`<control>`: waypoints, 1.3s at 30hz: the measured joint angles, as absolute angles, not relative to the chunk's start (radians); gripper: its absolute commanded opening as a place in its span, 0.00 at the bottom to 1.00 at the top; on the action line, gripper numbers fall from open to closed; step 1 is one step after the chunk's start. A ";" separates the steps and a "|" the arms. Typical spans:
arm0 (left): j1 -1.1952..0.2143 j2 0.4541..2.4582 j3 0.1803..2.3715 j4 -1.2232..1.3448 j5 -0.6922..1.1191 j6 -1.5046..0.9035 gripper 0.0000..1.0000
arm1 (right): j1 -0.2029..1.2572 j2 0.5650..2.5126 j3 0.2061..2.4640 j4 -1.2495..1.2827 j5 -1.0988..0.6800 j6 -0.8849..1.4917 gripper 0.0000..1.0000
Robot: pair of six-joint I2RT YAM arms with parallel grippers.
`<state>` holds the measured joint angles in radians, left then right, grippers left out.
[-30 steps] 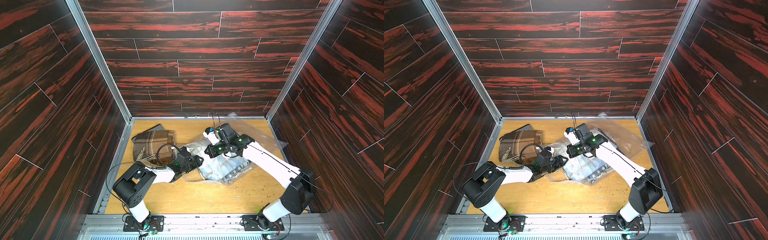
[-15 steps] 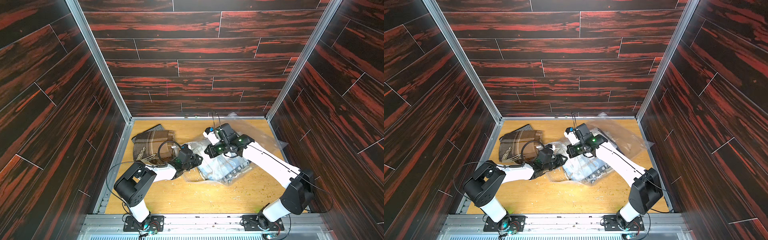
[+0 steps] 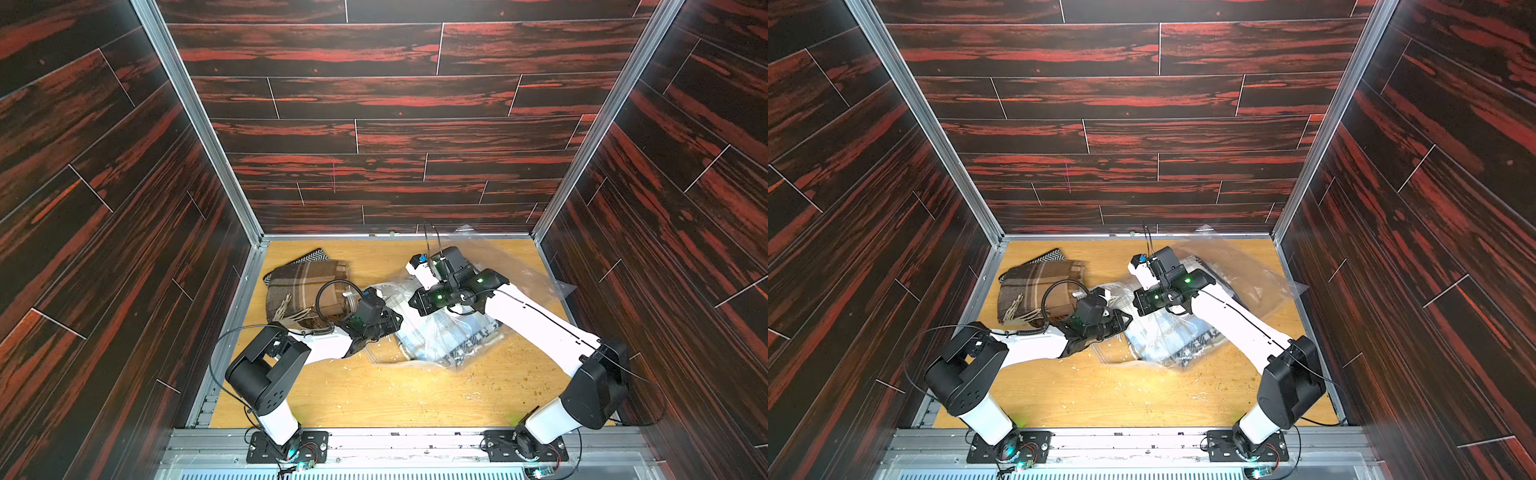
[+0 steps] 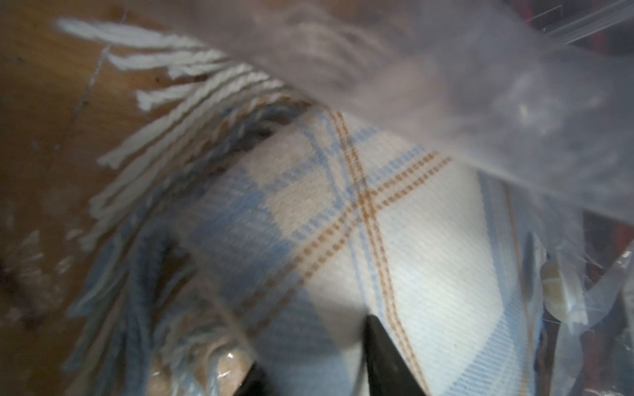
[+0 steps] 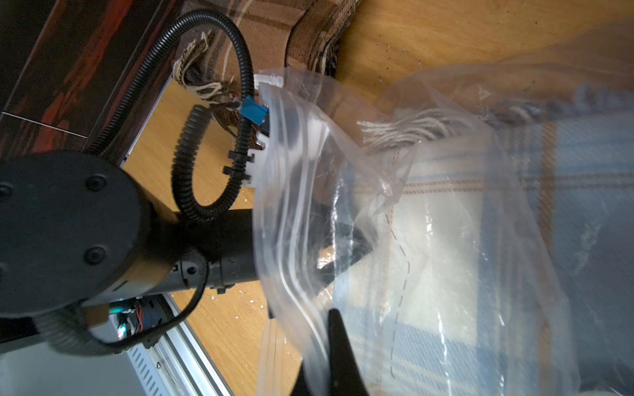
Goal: Take the scarf out of the vacuum bag
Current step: Take out the scarf from the vacuum bag.
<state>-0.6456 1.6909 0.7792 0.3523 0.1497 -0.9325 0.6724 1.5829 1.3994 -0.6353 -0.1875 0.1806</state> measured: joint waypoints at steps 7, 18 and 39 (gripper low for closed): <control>-0.646 1.695 0.779 0.336 0.157 -0.941 0.61 | 0.672 1.583 1.399 -0.635 -0.187 0.181 0.00; -0.646 1.740 0.797 0.319 0.157 -0.938 0.59 | 0.672 1.583 1.399 -0.635 -0.183 0.180 0.00; -0.646 1.666 0.830 0.231 0.163 -0.901 0.02 | 0.667 1.583 1.399 -0.635 -0.150 0.183 0.00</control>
<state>-0.6464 1.6661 0.8303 0.2314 0.1627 -0.9009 0.6674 1.5829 1.3994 -0.6353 -0.1497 0.1825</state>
